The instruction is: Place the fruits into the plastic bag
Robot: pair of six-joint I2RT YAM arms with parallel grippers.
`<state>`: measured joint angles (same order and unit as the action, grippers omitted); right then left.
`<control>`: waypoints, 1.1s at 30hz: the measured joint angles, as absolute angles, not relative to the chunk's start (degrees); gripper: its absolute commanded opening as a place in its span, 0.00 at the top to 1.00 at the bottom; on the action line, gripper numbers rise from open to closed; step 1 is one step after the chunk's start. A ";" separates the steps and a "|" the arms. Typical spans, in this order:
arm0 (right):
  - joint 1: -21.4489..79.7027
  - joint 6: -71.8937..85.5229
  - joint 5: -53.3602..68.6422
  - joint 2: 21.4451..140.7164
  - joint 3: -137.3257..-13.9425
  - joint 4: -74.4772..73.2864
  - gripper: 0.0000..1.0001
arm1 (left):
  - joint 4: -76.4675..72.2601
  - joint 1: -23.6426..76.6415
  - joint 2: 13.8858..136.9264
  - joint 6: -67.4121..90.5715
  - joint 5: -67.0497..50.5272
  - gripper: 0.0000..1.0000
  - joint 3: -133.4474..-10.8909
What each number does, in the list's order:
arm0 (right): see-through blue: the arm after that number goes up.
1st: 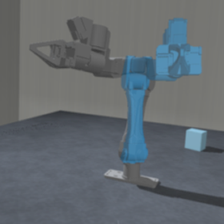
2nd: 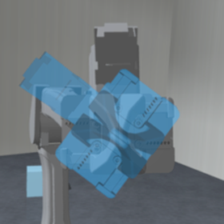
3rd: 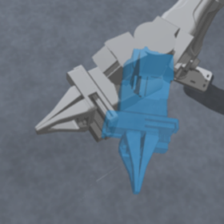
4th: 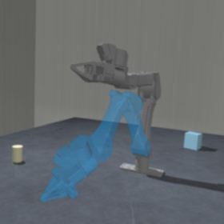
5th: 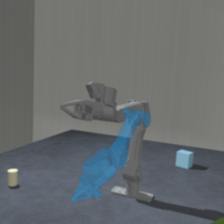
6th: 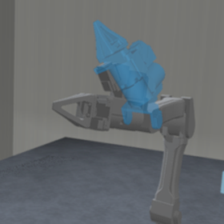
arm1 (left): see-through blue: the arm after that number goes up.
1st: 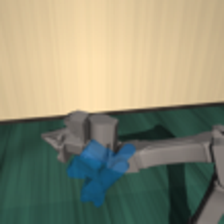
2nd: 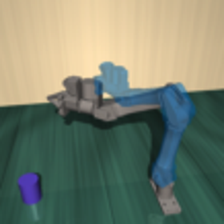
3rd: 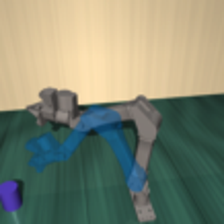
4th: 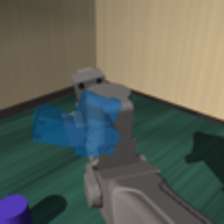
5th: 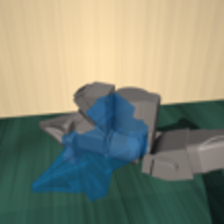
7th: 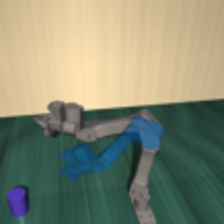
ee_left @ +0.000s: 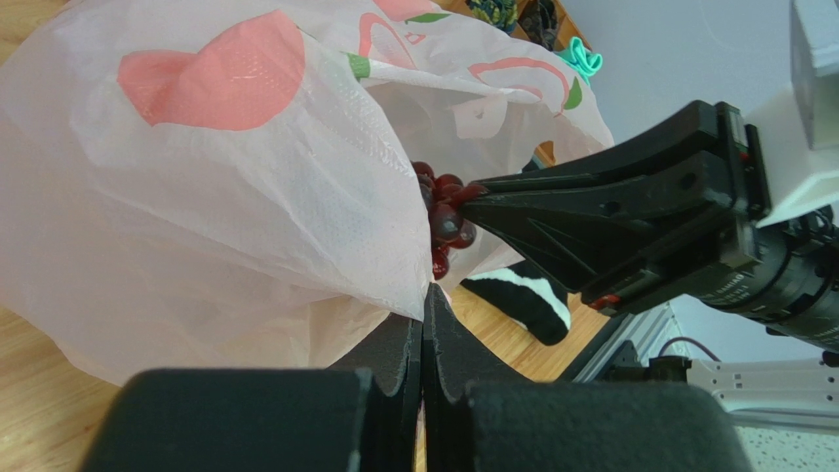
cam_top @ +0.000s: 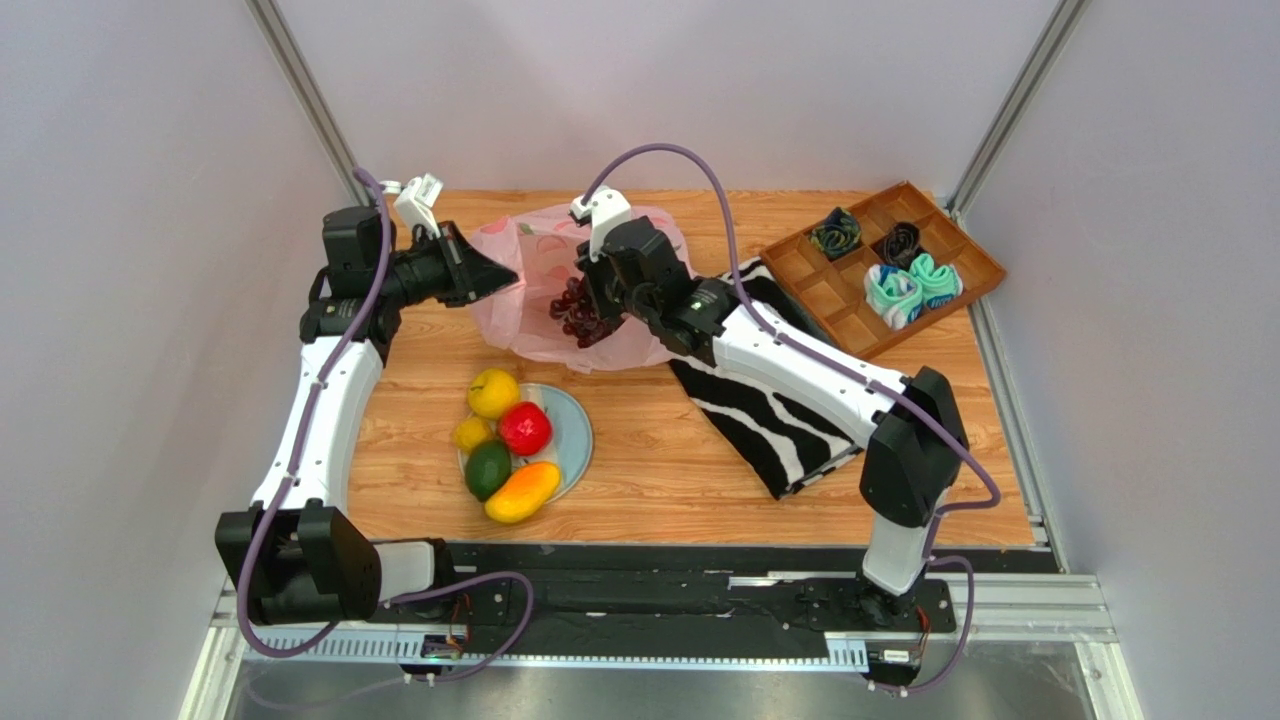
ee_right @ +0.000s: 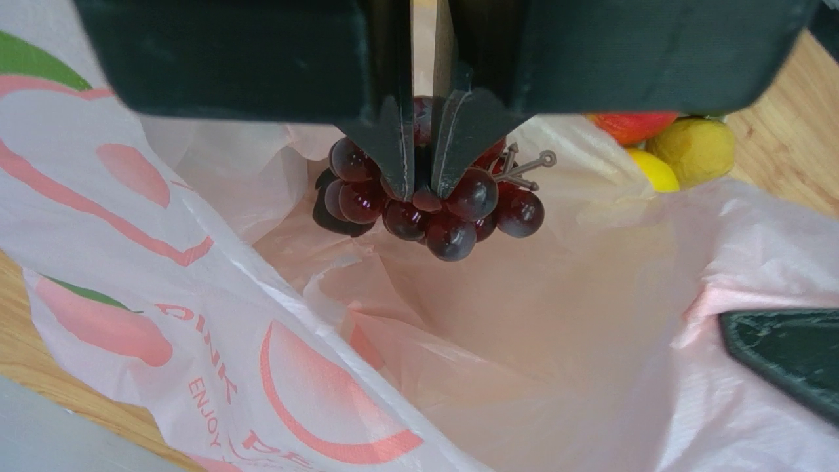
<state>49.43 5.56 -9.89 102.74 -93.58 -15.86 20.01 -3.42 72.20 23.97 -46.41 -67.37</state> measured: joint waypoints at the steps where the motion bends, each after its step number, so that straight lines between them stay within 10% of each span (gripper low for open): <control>1: 49.43 5.52 -10.35 103.53 -94.32 -16.21 1.00 | 20.01 -3.42 72.20 23.97 -46.41 1.00 -67.37; 24: 49.41 4.38 -19.00 120.31 -106.50 -17.89 0.98 | 20.01 -3.42 72.47 24.08 -46.85 1.00 -67.37; 33: 47.72 4.84 -17.82 124.64 -111.70 -20.82 0.48 | 19.99 -3.42 72.55 24.08 -47.33 1.00 -67.37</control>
